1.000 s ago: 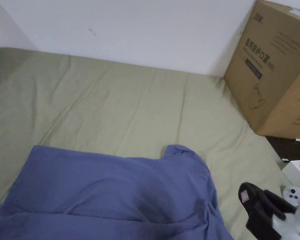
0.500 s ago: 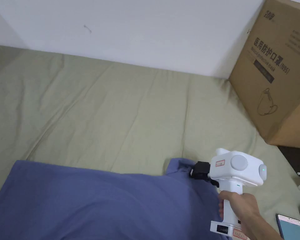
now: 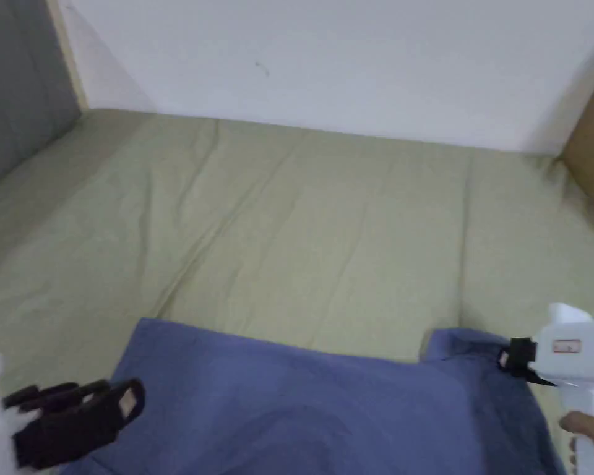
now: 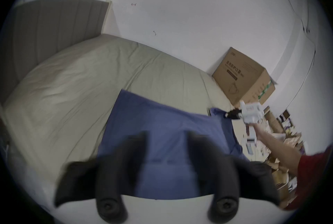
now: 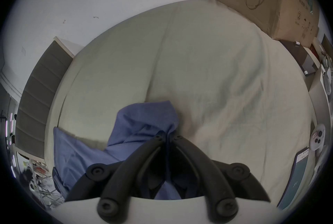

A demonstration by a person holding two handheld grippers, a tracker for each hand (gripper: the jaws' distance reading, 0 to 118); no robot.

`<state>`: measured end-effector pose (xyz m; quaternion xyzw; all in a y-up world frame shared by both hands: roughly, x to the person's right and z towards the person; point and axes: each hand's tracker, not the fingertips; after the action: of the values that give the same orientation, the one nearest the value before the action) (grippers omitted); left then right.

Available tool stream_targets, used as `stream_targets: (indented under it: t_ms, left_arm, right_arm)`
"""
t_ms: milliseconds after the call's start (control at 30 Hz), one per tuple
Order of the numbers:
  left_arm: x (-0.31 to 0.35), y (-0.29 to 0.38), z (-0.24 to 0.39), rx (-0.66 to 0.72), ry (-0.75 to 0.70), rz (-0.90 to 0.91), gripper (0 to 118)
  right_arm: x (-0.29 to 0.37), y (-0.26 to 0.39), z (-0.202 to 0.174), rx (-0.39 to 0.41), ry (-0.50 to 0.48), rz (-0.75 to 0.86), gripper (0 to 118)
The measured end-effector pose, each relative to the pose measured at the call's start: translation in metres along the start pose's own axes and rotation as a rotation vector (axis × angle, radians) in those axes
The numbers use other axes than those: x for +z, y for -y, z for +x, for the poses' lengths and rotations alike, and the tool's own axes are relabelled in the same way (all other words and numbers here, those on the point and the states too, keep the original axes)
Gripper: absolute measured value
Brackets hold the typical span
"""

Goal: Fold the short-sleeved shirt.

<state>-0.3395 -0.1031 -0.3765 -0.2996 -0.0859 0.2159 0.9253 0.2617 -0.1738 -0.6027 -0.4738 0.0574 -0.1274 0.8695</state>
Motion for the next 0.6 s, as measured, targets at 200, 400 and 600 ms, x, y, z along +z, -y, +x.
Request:
stream_targets:
  t_ms: [200,400,600]
  left_arm:
    - [-0.157,-0.072,-0.032,0.081,-0.198,-0.175,89]
    - [-0.228,-0.074,-0.05,0.026,-0.342,-0.292,87]
    - [-0.23,-0.067,-0.034,-0.126,-0.397,-0.356,22]
  right_arm:
    - [0.013,0.009,-0.021,0.038,-0.028,0.012,3]
    - [0.011,0.009,-0.021,0.015,-0.044,0.001,2]
    - [0.016,0.015,-0.028,0.029,-0.053,-0.009,3]
